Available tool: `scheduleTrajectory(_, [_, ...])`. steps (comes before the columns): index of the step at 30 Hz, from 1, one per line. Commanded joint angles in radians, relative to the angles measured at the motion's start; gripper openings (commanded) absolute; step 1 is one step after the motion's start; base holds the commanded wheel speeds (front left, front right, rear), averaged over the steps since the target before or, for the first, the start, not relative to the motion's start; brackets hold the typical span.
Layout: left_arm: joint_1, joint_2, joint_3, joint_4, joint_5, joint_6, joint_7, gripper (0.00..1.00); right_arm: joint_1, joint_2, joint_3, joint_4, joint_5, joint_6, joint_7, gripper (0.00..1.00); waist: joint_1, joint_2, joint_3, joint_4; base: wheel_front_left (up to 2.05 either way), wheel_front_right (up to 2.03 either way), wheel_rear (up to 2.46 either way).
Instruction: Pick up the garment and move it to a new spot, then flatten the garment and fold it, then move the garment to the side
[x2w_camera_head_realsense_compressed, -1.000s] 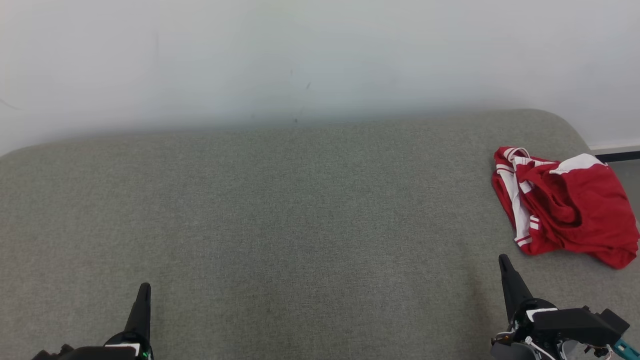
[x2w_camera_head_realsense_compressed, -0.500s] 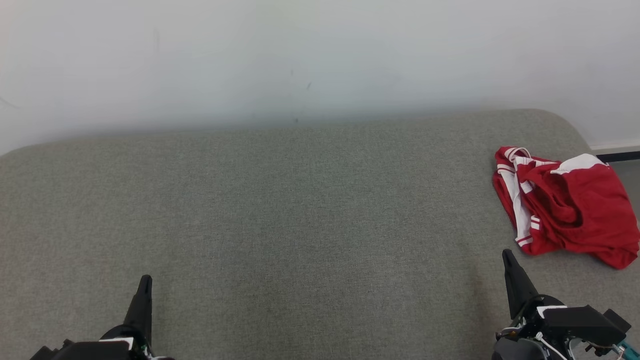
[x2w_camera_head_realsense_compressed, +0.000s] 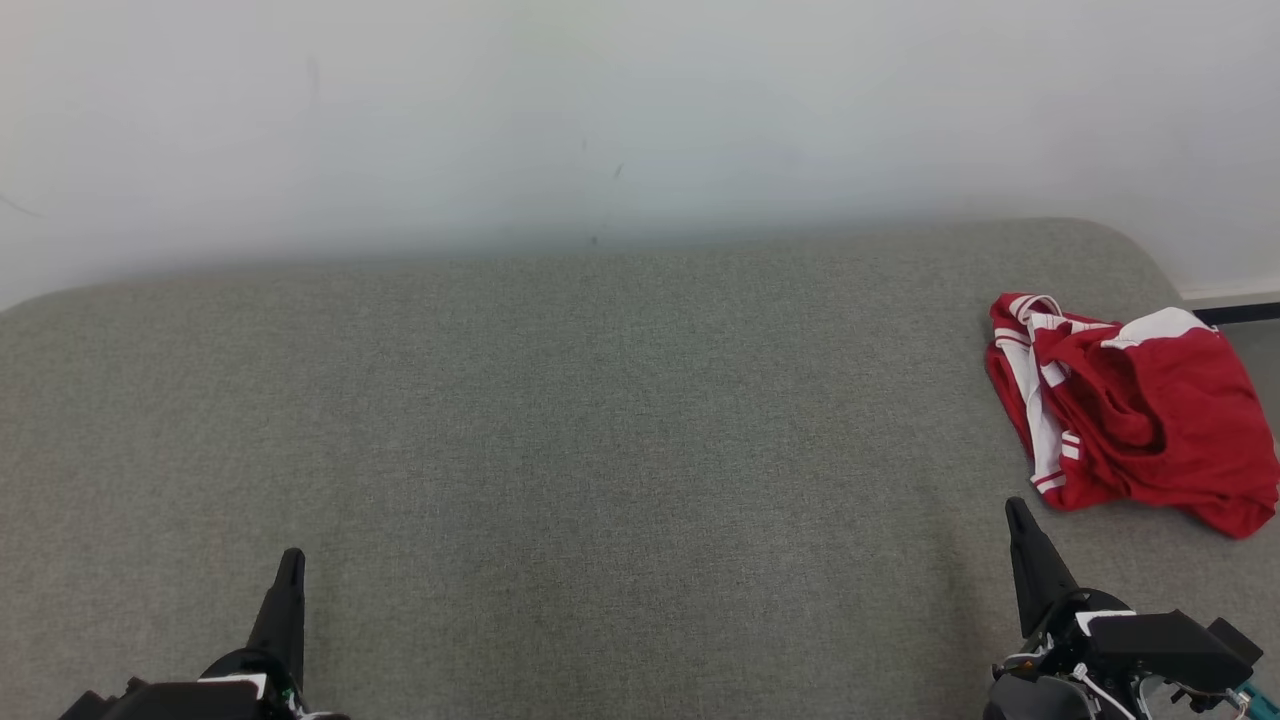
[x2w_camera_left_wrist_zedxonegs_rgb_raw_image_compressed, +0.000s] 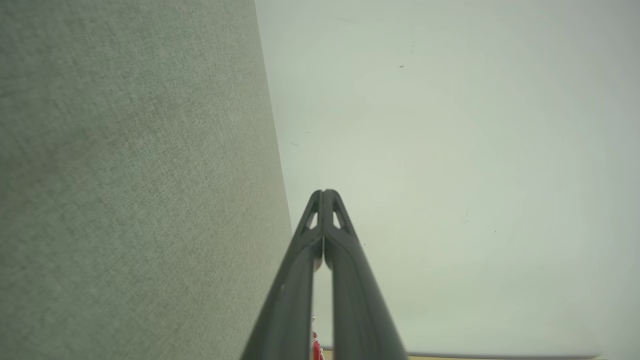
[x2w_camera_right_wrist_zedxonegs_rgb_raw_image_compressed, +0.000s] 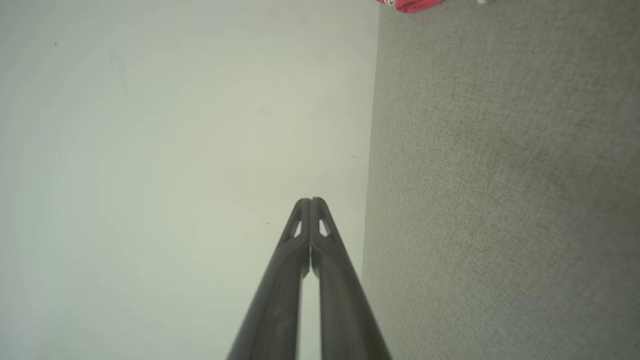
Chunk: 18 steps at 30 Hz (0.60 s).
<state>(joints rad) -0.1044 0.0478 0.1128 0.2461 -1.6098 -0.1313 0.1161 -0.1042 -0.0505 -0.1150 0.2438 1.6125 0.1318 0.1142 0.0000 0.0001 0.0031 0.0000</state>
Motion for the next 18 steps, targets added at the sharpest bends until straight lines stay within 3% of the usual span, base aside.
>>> scheduleTrajectory(1, [-0.010,0.005,0.002,-0.003,-0.006,0.001,0.000,0.00,-0.008,0.001,-0.001,-0.002,0.001,-0.002,0.003,0.00,0.0000,-0.0001,0.000,0.000,0.00,0.00,0.00])
scheduleTrajectory(18, [-0.009,0.005,0.002,-0.003,-0.006,0.001,0.000,0.00,-0.008,0.001,0.000,-0.002,0.001,-0.002,0.003,0.00,0.0000,-0.0001,0.000,0.000,0.00,0.00,0.00])
